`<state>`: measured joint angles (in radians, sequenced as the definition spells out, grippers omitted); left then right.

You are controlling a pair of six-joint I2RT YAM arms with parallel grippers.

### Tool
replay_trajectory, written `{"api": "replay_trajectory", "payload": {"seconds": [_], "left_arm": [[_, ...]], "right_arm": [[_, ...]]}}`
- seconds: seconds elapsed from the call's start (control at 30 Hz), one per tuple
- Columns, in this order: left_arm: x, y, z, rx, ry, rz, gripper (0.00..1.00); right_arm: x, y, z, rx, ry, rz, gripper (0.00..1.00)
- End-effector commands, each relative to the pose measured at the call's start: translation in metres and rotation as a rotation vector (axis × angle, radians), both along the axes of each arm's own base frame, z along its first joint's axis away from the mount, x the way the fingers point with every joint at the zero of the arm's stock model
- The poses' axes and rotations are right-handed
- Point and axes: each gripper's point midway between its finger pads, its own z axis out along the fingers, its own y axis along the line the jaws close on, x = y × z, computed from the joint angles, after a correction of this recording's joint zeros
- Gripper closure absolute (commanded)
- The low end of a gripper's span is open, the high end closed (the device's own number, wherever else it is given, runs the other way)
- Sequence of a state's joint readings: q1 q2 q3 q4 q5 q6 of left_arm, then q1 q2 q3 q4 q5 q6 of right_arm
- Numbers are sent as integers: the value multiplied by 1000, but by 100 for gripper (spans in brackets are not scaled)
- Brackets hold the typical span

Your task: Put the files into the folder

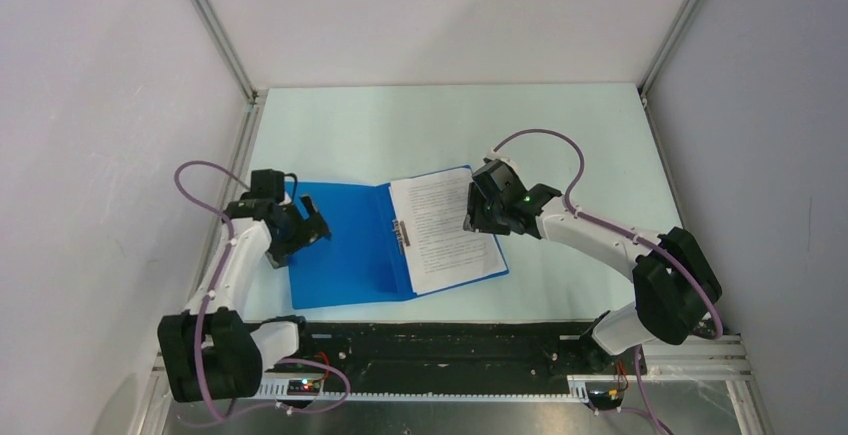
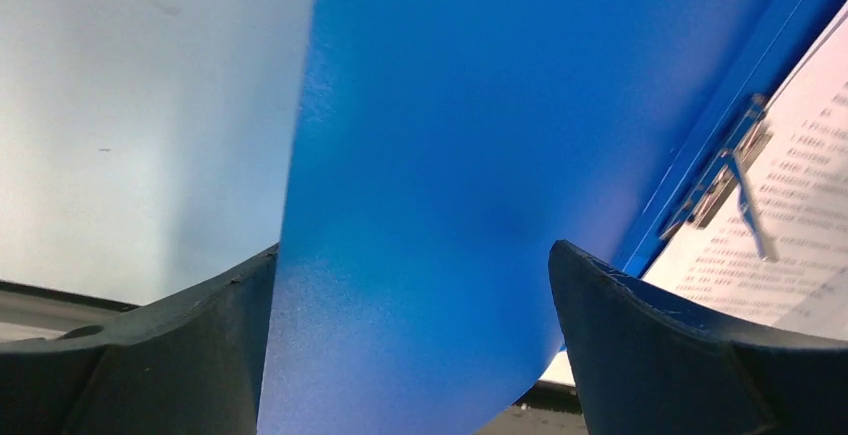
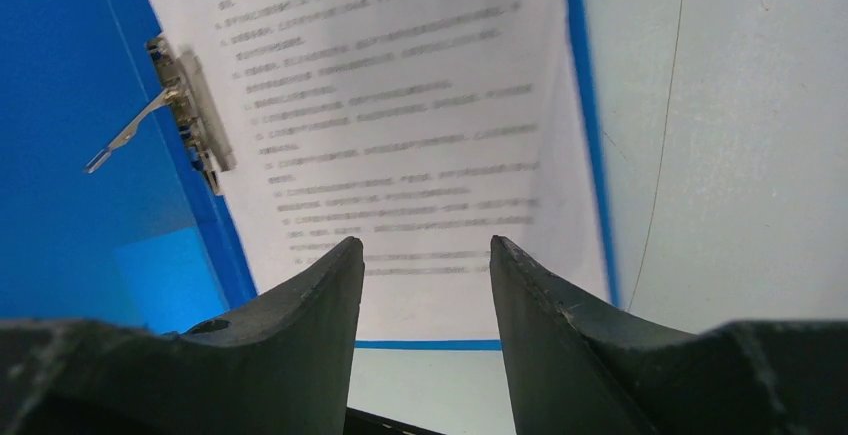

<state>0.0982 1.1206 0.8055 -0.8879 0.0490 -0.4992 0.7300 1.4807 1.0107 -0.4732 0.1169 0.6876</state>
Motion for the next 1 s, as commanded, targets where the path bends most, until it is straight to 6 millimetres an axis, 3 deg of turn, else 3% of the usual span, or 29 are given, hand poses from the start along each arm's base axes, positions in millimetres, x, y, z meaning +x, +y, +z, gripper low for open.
{"api": "replay_trajectory", "payload": {"seconds": [0.0, 0.27, 0.37, 0.4, 0.43, 0.47, 0.5, 0.53, 0.57, 0.6, 0.63, 0.67, 0.7, 0.73, 0.77, 0.8, 0.83, 0.97], "left_arm": [[13, -34, -5, -79, -35, -46, 2], [30, -69, -18, -105, -15, -106, 2], [34, -81, -13, -105, -26, -144, 2], [35, -82, -11, -106, -35, -146, 2], [36, -82, -7, -106, -49, -148, 2], [36, -82, -5, -104, -58, -147, 2], [37, -80, -1, -95, -79, -145, 2], [37, -79, 3, -90, -98, -144, 2], [37, -76, 5, -75, -106, -136, 2], [37, -74, 10, -69, -126, -130, 2], [37, -70, 12, -51, -130, -118, 2], [38, -69, 19, -48, -153, -113, 2], [38, -65, 21, -28, -158, -105, 2], [41, -63, 30, -17, -184, -100, 2], [41, -59, 34, 4, -189, -93, 2], [43, -55, 43, 22, -209, -83, 2], [45, -53, 48, 33, -221, -81, 2], [53, -41, 78, 86, -295, -50, 2]], "right_arm": [[8, 10, 24, 45, -68, 13, 46], [10, 15, 35, 55, -95, 38, 45], [11, 21, 42, 9, -106, 77, 45], [10, 27, 53, 3, -111, 96, 45], [5, 29, 48, -36, -82, 123, 45], [9, 37, 62, -27, -97, 134, 46], [3, 39, 54, -72, -58, 159, 46], [7, 48, 69, -62, -78, 168, 47], [1, 51, 60, -105, -41, 193, 47], [6, 60, 74, -94, -61, 201, 48], [-1, 62, 64, -143, -19, 224, 48], [5, 71, 78, -138, -44, 231, 48], [4, 80, 79, -160, -32, 254, 48], [5, 85, 67, -201, -12, 267, 48], [4, 92, 76, -210, -18, 282, 48], [6, 94, 64, -248, 0, 284, 48], [5, 98, 69, -254, 2, 287, 48], [8, 111, 53, -267, 44, 295, 50]]}}
